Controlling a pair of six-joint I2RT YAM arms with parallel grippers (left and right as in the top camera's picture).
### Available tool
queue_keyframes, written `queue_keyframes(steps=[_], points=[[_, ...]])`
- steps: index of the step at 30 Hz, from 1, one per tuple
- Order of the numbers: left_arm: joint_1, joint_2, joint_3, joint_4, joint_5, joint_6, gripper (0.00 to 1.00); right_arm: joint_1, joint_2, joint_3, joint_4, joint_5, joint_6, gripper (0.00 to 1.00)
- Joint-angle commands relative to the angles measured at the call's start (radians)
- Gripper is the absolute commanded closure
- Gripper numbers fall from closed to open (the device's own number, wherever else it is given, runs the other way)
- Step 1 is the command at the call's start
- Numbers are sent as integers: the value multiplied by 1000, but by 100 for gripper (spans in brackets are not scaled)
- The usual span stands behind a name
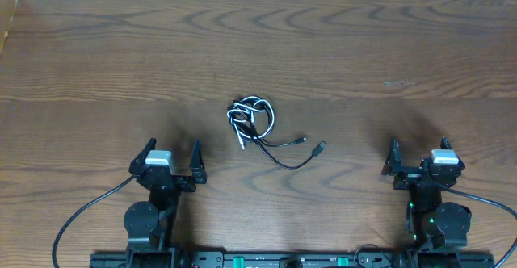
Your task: Untangle cables
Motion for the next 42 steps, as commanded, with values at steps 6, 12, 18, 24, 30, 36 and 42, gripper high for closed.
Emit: queue_keyframes(steps=[6,12,18,24,30,36,42], points=[[3,-6,29,-121,14,-45,2,-3,-1,-2,-3,5,14,1],[3,-5,42,-130,13,-45,2,-3,-1,-2,-3,5,14,1],[3,37,77,-174,12,-45,2,-3,-1,-2,-3,5,14,1],[3,201,171,-175,10,-44,2,-3,-1,-2,-3,5,14,1],[3,330,258,-183,10,-44,2,-3,-1,-2,-3,5,14,1],[3,459,383,-253,10,-44,2,-3,-1,-2,-3,5,14,1],[3,529,471,-335,10,-28,2,-3,-1,-2,-3,5,14,1]])
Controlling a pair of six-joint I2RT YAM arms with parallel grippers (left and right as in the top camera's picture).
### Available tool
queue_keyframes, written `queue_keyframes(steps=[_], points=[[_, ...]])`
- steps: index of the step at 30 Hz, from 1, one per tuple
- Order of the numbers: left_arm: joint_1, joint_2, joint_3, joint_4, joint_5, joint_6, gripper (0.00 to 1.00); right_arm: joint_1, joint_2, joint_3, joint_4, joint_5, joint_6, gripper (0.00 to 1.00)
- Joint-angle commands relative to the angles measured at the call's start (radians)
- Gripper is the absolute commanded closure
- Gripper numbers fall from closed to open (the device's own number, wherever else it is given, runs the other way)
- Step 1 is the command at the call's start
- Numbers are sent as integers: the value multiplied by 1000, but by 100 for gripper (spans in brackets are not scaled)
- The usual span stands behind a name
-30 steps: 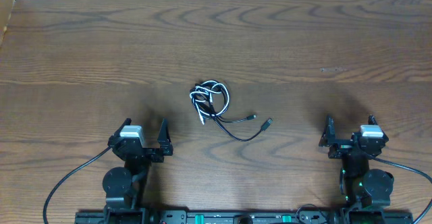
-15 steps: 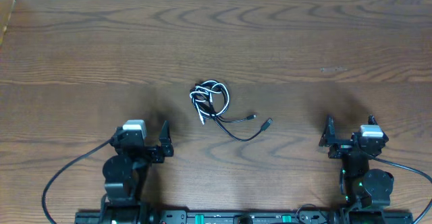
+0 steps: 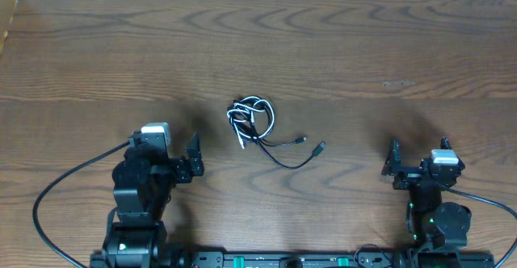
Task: Untangle cables
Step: 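Raise the left arm and move the left gripper toward the cable bundle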
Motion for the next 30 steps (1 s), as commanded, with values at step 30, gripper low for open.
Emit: queue_keyframes(steps=[30], points=[[3,251,298,-308,-44,55,2,-3,-2,-2,-3,5,14,1]])
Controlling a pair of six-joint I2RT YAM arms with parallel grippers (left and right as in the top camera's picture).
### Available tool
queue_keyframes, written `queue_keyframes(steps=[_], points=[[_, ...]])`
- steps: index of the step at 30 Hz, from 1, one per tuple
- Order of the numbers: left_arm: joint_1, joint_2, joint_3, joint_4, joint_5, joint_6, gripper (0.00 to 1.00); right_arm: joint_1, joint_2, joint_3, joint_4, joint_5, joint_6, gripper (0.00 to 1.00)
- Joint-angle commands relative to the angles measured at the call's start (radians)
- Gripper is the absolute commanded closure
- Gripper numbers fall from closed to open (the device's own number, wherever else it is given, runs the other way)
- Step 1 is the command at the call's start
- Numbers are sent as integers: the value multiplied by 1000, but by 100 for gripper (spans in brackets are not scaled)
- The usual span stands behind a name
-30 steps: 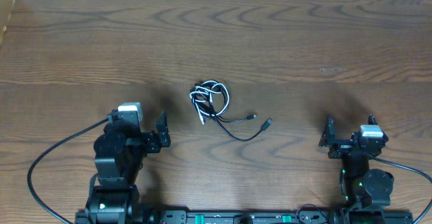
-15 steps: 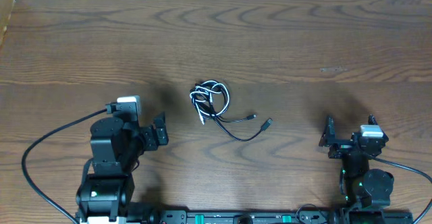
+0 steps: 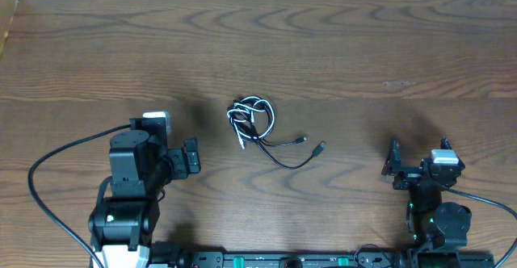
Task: Untangle cables
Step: 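Raise the left arm and move the left gripper toward the cable bundle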
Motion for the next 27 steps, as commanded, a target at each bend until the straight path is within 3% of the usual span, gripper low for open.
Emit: queue_keyframes(steps=[1,9,27], points=[[3,26,66,-16,-13,21,2,-3,-2,-1,-3,5,14,1],[3,112,131,-98,-8,63,2,-3,-2,-1,-3,5,14,1],[3,207,146,-90,26,79,2,-3,-2,-2,-3,5,14,1]])
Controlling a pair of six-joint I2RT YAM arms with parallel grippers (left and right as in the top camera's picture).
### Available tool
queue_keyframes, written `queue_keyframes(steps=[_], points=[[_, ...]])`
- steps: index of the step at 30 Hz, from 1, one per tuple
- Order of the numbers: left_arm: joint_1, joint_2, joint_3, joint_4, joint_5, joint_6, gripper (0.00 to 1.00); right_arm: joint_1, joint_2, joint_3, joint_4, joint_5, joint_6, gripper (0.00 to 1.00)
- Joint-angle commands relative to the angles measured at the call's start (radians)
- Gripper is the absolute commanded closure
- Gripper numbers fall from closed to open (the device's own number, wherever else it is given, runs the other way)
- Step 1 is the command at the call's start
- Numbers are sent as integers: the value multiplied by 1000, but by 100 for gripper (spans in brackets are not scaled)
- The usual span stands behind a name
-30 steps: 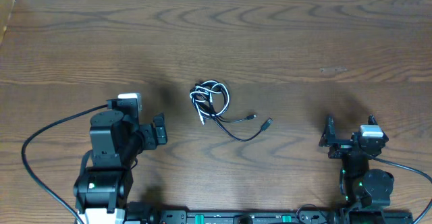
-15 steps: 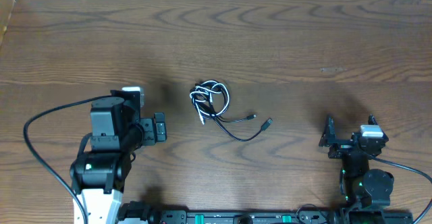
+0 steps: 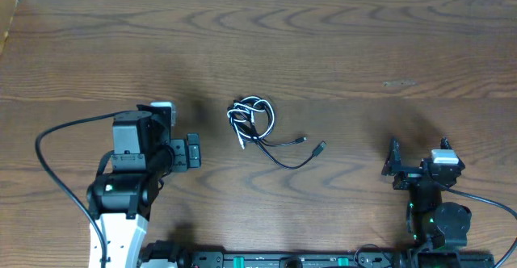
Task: Untangle cables
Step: 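Raise the left arm and move the left gripper toward the cable bundle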
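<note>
A small tangle of white and black cables [image 3: 252, 115] lies in the middle of the table. A white plug end [image 3: 243, 145] pokes out below the knot, and a black cable [image 3: 283, 157] trails right to two plugs [image 3: 321, 147]. My left gripper [image 3: 192, 151] is raised and points right toward the tangle, roughly 50 px short of it. Its fingers look parted with nothing between them. My right gripper [image 3: 419, 152] rests open at the front right, far from the cables.
The dark wooden table [image 3: 363, 50] stretches away behind the tangle. The left arm's black supply cable [image 3: 48, 151] loops out to the left. A mounting rail [image 3: 275, 260] runs along the front edge.
My left arm has swung a little further up the table and turned toward the tangle. The cables and my right arm are unchanged.
Both arms sat low at the front edge with grippers open. My left arm was then lifted and shifted left, then higher still with its gripper turned toward the centre, and now it faces the tangle. The cables have not moved.
</note>
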Motion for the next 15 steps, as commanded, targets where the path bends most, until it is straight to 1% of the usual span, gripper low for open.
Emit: queue_keyframes(steps=[1,8,15], points=[[3,42,38,2,17,21,2,-3,-2,-2,-3,5,14,1],[3,131,116,2,25,20,2,-3,-2,-1,-3,5,14,1],[3,166,153,0,35,24,2,-3,-2,-2,-3,5,14,1]])
